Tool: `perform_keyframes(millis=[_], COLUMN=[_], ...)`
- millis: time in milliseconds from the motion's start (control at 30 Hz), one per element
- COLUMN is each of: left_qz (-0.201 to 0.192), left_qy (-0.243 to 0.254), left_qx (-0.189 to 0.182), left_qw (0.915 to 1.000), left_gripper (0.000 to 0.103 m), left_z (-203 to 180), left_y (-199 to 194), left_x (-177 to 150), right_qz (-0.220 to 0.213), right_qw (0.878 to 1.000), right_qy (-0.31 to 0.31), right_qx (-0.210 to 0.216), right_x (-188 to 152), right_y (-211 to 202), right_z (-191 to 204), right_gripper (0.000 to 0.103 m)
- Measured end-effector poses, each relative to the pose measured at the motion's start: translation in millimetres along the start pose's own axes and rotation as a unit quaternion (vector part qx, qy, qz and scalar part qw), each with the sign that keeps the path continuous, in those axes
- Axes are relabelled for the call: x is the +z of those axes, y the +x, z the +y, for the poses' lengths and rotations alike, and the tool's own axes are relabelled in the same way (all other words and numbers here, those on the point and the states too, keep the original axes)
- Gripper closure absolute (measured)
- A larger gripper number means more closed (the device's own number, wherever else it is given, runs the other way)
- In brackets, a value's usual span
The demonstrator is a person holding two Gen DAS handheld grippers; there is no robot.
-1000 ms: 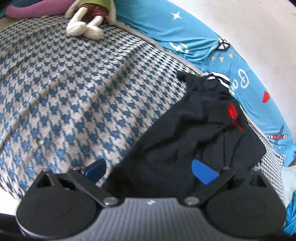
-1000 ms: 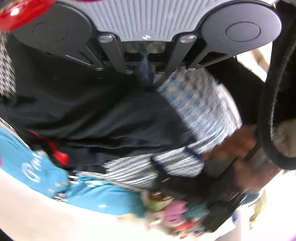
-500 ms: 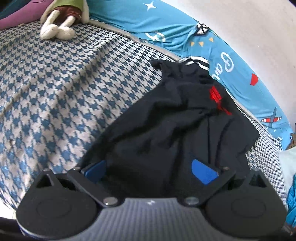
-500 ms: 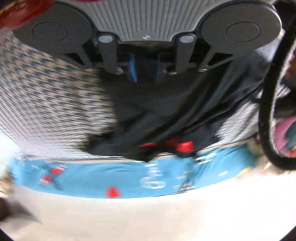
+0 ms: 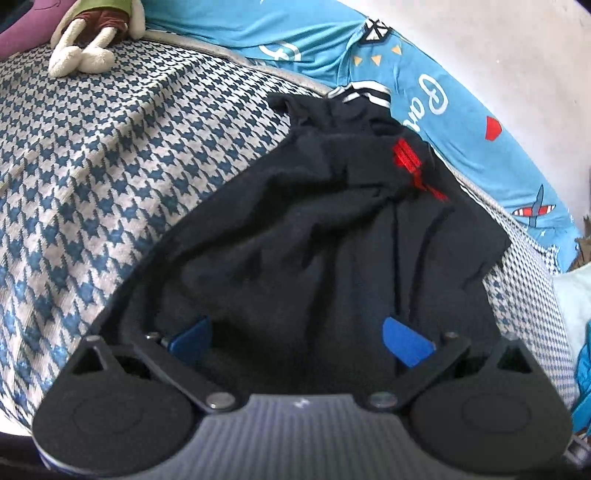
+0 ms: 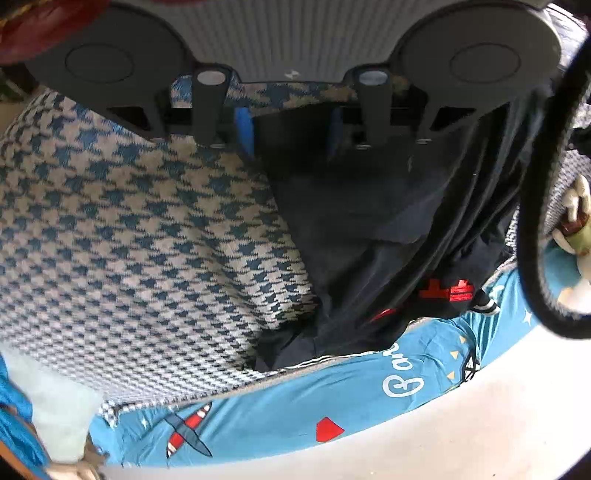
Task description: Fold clothes
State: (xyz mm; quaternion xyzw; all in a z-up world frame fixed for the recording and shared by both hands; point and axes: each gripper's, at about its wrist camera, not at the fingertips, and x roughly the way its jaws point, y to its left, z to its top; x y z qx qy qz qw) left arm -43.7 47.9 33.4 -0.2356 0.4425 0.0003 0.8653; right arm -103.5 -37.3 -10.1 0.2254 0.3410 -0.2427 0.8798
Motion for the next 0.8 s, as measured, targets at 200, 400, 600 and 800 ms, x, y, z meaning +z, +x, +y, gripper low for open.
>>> perform_keyframes(millis=[200,400,600,800], left_qz=[0.000,0.001,0.002,0.002], left_qy=[0.013,0.014,0.011,0.008], left_qx=[0.011,0.013,0.014,0.017], left_qw=[0.9998,0.9998,0.9998,0.9998], left_gripper=[0.000,0.000,0.000,0.000], left_z=[-3.1,-3.6,-3.4,-3.7], left_y=[1.3,1.0,0.8,-0.2], left_x=[-3.5,-4.2,-4.0,-2.4], right_qz=[-0.028,-0.090,-0.075,-0.058], right_qw=[0.999,0.994,0.994,0.997], right_qy=[0.001,-0.006,0.019,0.012], right_qx=[-0.017,-0.065,-0.081,-0.055], right_x=[-1.5,-1.4,1.0,4.8], right_y=[-17.4,-51.9,-52.6,-45.2], right_z=[-2.3,-3.3,-9.3,-2.9], right_gripper=[0.096,0.096,0.092,0.088])
